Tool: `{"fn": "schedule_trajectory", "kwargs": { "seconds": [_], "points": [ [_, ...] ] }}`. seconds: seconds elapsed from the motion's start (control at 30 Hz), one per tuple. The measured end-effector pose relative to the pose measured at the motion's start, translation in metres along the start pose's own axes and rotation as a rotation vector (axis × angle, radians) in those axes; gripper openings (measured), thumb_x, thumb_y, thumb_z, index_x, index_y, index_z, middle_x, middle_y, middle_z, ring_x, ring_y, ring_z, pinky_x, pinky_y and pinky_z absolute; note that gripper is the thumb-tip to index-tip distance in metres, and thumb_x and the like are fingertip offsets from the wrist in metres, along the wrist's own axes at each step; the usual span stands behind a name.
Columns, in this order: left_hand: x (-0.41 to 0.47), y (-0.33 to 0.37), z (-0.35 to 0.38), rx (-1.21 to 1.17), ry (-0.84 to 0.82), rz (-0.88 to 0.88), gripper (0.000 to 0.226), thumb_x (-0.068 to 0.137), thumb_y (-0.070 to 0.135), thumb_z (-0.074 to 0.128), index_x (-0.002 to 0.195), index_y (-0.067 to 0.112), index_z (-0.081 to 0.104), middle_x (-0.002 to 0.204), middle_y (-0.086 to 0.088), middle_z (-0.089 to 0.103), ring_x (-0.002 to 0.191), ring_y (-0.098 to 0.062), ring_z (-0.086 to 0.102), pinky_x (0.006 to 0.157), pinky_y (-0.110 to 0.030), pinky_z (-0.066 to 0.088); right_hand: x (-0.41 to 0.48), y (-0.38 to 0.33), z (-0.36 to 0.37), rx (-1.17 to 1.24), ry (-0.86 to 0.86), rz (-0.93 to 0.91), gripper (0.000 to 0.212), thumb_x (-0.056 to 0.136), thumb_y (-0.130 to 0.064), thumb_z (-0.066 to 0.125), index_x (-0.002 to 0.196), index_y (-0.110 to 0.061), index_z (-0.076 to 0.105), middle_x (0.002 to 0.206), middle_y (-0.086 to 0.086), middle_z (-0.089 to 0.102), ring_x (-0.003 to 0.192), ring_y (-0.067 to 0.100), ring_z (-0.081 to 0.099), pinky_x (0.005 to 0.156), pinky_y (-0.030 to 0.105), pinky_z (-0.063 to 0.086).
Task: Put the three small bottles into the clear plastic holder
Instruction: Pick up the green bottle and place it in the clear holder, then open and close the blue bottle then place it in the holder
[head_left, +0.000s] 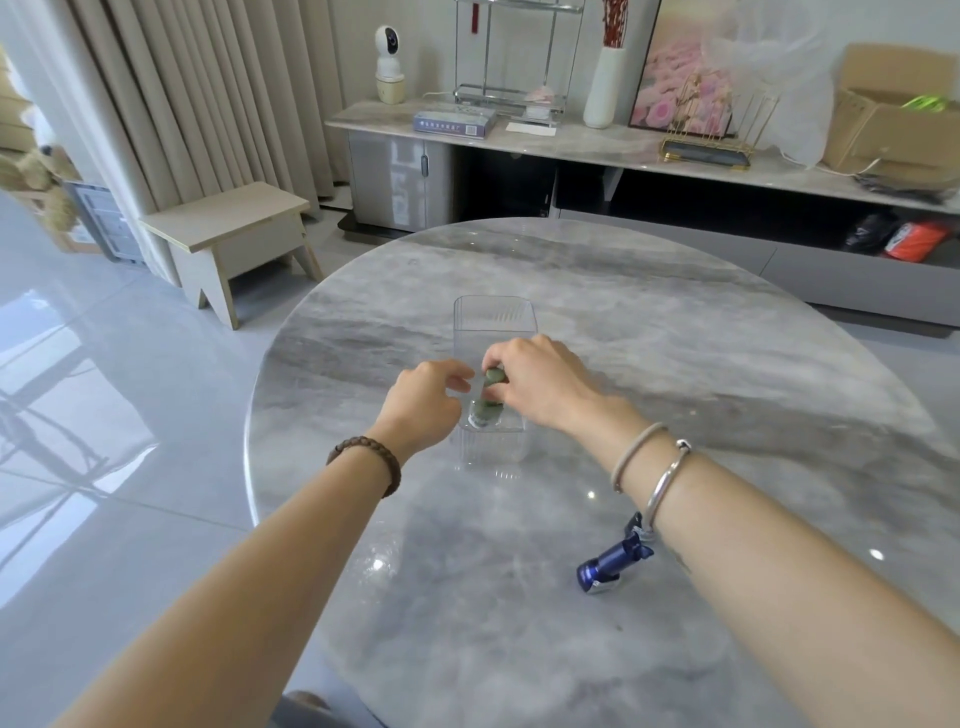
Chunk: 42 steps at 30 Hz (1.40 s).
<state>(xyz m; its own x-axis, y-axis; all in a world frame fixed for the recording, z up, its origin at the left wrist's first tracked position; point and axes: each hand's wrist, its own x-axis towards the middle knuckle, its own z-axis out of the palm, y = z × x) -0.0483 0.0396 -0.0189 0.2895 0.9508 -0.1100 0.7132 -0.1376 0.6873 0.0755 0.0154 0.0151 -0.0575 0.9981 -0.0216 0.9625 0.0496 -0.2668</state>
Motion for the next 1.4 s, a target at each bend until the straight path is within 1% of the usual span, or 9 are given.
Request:
{"fn": "schedule_trajectory", "kwargs": {
  "seconds": [0.2, 0.5, 0.7, 0.8, 0.93, 1.07, 1.2, 1.3, 1.4],
  "points": [
    [0.002, -0.005, 0.001, -0.047, 0.062, 0.007, 0.056, 0.071, -0.011, 0.034, 0.110, 0.016, 0.064, 0.107, -0.006, 0.072, 0.105, -0.024, 0.063, 0.093, -0.037, 0.050, 0.008, -0.010, 0.020, -0.089, -0.025, -0.027, 0.025, 0.091, -0.015, 0.056, 0.114, -0.007, 0.058, 0.114, 0.021, 0.064, 0.105, 0.038, 0.061, 0.070, 0.033, 0.039],
    [0.004, -0.003, -0.001, -0.043, 0.161, 0.006, 0.044, 0.076, -0.008, 0.038, 0.108, 0.011, 0.062, 0.116, -0.005, 0.067, 0.102, -0.028, 0.064, 0.096, -0.040, 0.047, 0.013, -0.009, 0.037, -0.045, -0.033, 0.007, 0.033, 0.092, -0.013, 0.055, 0.121, 0.000, 0.046, 0.115, 0.024, 0.064, 0.105, 0.041, 0.061, 0.068, 0.035, 0.038],
    [0.002, 0.000, 0.000, -0.022, 0.136, 0.011, 0.042, 0.077, -0.007, 0.042, 0.110, 0.011, 0.060, 0.116, -0.004, 0.066, 0.101, -0.028, 0.063, 0.092, -0.036, 0.048, 0.011, -0.002, 0.027, 0.073, -0.041, 0.088, 0.040, 0.087, -0.021, 0.066, 0.119, -0.001, 0.051, 0.112, 0.019, 0.066, 0.105, 0.036, 0.061, 0.083, 0.039, 0.049],
    [-0.003, 0.012, 0.001, -0.053, 0.153, 0.059, 0.039, 0.076, -0.004, 0.046, 0.108, 0.013, 0.060, 0.112, -0.003, 0.067, 0.097, -0.028, 0.062, 0.087, -0.033, 0.048, 0.007, 0.012, 0.005, 0.107, 0.056, 0.126, 0.026, 0.086, -0.018, 0.065, 0.109, -0.006, 0.062, 0.112, 0.017, 0.068, 0.108, 0.033, 0.061, 0.092, 0.038, 0.051],
    [-0.018, 0.041, 0.018, -0.122, -0.001, 0.210, 0.034, 0.075, -0.003, 0.049, 0.101, 0.016, 0.062, 0.092, 0.003, 0.066, 0.083, -0.024, 0.063, 0.072, -0.030, 0.050, -0.024, 0.037, -0.025, 0.104, 0.020, 0.192, 0.019, 0.083, -0.008, 0.060, 0.096, -0.012, 0.073, 0.105, 0.018, 0.071, 0.101, 0.031, 0.065, 0.087, 0.032, 0.053],
    [-0.032, 0.065, 0.050, 0.026, -0.268, 0.273, 0.034, 0.078, -0.007, 0.047, 0.103, 0.009, 0.063, 0.111, -0.007, 0.069, 0.090, -0.020, 0.059, 0.083, -0.027, 0.047, -0.065, 0.055, -0.034, 0.086, -0.387, 0.267, 0.012, 0.084, -0.012, 0.067, 0.093, -0.006, 0.070, 0.077, 0.010, 0.071, 0.053, 0.015, 0.063, 0.048, 0.018, 0.050],
    [-0.043, 0.073, 0.075, 0.265, -0.510, 0.250, 0.039, 0.082, -0.004, 0.040, 0.115, 0.007, 0.059, 0.127, -0.010, 0.060, 0.119, -0.026, 0.053, 0.099, -0.032, 0.041, -0.091, 0.064, -0.021, 0.068, -0.522, 0.299, 0.024, 0.080, -0.024, 0.073, 0.088, -0.002, 0.067, 0.056, 0.003, 0.058, 0.052, 0.019, 0.062, 0.053, 0.022, 0.052],
    [-0.049, 0.062, 0.088, 0.343, -0.616, 0.205, 0.043, 0.080, -0.004, 0.049, 0.122, 0.008, 0.053, 0.131, -0.009, 0.058, 0.121, -0.026, 0.051, 0.101, -0.033, 0.041, -0.100, 0.060, -0.009, 0.076, -0.574, 0.280, 0.019, 0.081, -0.021, 0.072, 0.078, -0.007, 0.060, 0.055, 0.002, 0.054, 0.048, 0.015, 0.058, 0.048, 0.021, 0.048],
    [-0.056, 0.053, 0.099, 0.369, -0.678, 0.164, 0.051, 0.076, 0.000, 0.059, 0.125, 0.011, 0.049, 0.131, -0.008, 0.057, 0.118, -0.027, 0.052, 0.098, -0.033, 0.043, -0.103, 0.062, 0.003, 0.072, -0.509, 0.262, 0.019, 0.081, -0.014, 0.070, 0.091, 0.002, 0.068, 0.062, 0.008, 0.063, 0.052, 0.018, 0.061, 0.057, 0.026, 0.054]
  ]
}}
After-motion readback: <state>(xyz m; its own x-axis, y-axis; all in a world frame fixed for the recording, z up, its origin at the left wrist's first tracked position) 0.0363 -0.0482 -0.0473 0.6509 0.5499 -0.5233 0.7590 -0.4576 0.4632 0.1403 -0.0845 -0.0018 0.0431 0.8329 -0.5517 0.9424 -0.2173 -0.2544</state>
